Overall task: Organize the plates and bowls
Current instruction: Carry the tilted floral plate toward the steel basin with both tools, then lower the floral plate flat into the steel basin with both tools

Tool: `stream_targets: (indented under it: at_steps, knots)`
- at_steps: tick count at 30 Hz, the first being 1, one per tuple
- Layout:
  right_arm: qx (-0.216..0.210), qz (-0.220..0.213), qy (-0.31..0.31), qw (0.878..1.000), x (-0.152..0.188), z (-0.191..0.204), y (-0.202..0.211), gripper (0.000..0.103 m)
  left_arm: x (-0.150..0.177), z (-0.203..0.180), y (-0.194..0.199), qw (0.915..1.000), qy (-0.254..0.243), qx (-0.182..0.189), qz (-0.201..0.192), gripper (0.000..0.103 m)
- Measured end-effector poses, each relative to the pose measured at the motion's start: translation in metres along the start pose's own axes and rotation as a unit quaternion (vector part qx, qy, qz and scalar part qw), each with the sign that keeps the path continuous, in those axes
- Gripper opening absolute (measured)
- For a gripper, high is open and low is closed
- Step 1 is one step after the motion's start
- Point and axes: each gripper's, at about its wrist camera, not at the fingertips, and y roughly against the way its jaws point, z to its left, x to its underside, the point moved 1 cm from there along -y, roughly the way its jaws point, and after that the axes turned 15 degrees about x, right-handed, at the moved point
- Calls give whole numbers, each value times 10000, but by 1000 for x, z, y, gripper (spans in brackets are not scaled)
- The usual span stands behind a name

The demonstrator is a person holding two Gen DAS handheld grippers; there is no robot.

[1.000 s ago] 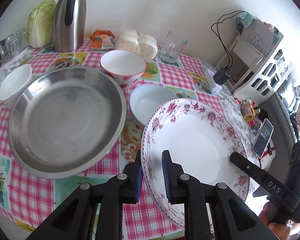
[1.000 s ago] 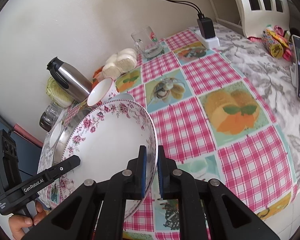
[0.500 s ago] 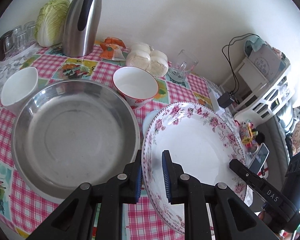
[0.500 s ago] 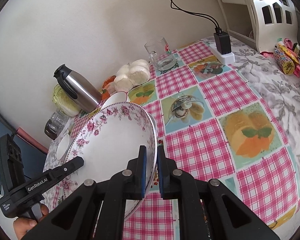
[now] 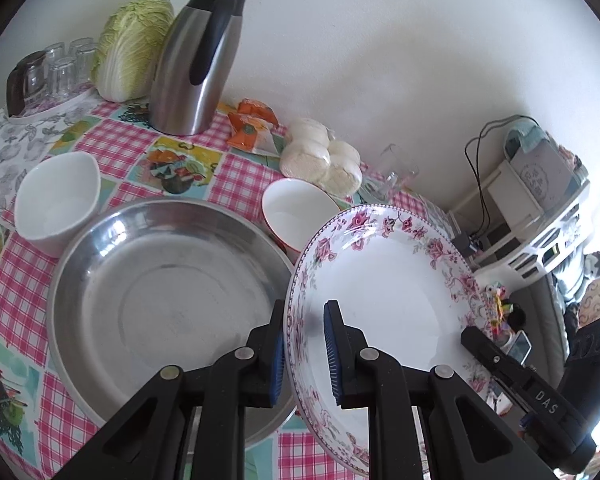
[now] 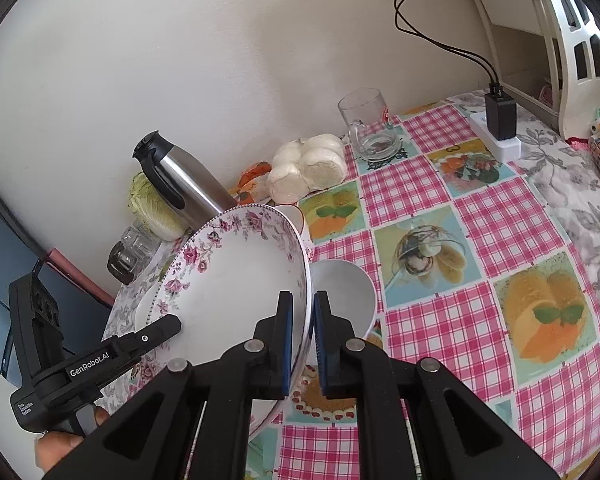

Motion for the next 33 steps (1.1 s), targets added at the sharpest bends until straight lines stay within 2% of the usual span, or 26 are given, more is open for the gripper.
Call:
stream_targets:
  at_steps: [9,15,22,29,33]
  knots:
    - [-186,84,194,9996,-5,32,-21,11,-24,26,18,9993,226,-81,-288,20]
    - [-369,86,305,9988,-5,56,-29,11,-30,50,32,9979,494,-76,-421,19]
    - [-548,157,408,9975,4,82,-39,11,-33,72,53,9965,602,-235,-538,18]
    - [-633,292,527,9962,12,98,-49,12,-31,94,61,9950,817,-293,-489,18]
    - [-488,430,588,9962,18,102,-62,11,-26,108,52,9940,977,-381,-320,18]
